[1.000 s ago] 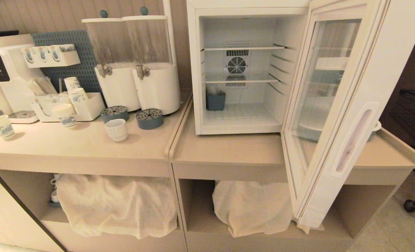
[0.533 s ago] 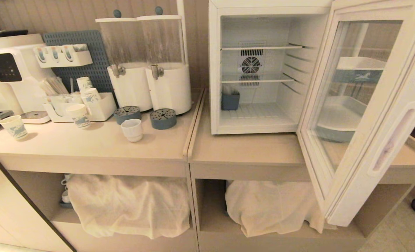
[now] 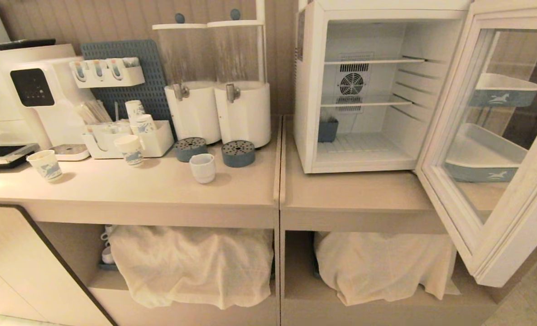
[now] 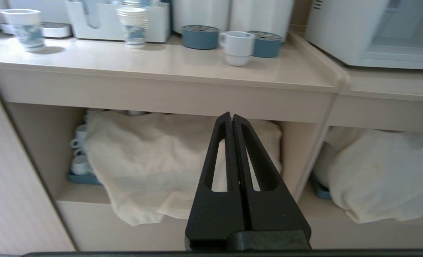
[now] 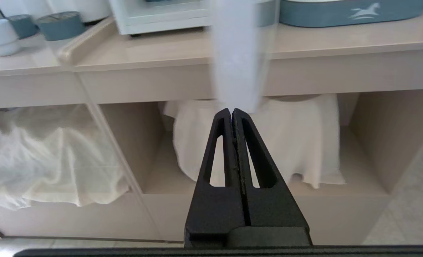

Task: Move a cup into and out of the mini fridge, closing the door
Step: Put the ceramic cup in the freezer

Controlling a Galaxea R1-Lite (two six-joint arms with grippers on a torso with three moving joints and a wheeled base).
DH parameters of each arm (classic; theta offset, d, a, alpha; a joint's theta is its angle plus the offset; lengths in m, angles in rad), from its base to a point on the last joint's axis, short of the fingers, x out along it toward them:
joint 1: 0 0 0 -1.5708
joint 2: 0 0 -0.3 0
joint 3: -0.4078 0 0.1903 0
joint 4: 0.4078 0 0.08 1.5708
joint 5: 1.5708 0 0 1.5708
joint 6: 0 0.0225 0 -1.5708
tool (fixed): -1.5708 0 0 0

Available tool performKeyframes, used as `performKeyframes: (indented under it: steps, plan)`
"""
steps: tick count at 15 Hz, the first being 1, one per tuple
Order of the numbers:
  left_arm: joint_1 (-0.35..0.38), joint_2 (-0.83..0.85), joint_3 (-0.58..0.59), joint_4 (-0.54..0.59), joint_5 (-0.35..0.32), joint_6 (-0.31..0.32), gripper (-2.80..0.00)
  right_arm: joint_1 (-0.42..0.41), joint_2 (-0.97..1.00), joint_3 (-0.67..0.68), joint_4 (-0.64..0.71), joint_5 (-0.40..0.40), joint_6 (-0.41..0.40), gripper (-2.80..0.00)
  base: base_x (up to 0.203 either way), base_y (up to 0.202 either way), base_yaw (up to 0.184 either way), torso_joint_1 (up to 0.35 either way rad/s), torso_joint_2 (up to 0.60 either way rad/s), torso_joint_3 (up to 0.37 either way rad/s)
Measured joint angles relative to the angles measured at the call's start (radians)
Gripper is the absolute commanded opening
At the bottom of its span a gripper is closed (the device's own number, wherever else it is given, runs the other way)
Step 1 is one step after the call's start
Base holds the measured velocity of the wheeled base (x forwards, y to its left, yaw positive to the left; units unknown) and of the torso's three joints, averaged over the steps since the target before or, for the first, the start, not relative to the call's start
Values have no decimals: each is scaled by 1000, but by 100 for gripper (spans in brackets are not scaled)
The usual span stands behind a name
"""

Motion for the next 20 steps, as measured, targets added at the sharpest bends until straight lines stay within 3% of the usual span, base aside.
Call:
performKeyframes:
  steps: [20]
  plan:
    - [0, 0, 0, 0, 0, -5, -280, 0, 0, 0, 0, 0, 0, -280, 0, 191, -1, 2, 2, 1]
